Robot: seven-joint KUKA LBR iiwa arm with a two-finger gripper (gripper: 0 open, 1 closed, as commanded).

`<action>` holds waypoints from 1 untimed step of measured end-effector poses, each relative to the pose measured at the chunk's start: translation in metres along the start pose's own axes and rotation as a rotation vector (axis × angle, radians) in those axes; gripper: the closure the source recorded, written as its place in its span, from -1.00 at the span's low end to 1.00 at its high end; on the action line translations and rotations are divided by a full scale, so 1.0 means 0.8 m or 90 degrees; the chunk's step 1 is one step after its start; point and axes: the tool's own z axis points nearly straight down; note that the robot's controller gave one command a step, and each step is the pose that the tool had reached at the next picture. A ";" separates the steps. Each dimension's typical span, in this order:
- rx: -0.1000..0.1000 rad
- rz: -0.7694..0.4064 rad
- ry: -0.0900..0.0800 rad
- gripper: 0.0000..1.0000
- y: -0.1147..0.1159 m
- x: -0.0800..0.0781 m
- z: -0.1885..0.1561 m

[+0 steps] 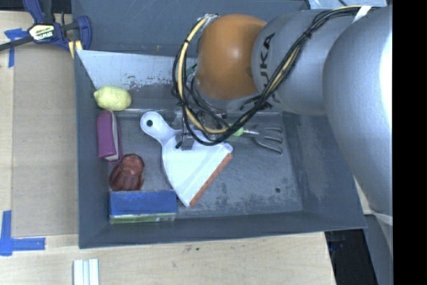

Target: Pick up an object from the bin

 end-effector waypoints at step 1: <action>0.000 0.000 -0.001 1.00 0.000 -0.001 -0.016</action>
Offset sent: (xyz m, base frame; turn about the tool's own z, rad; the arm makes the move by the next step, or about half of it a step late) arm 0.0004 0.0001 0.0102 0.0001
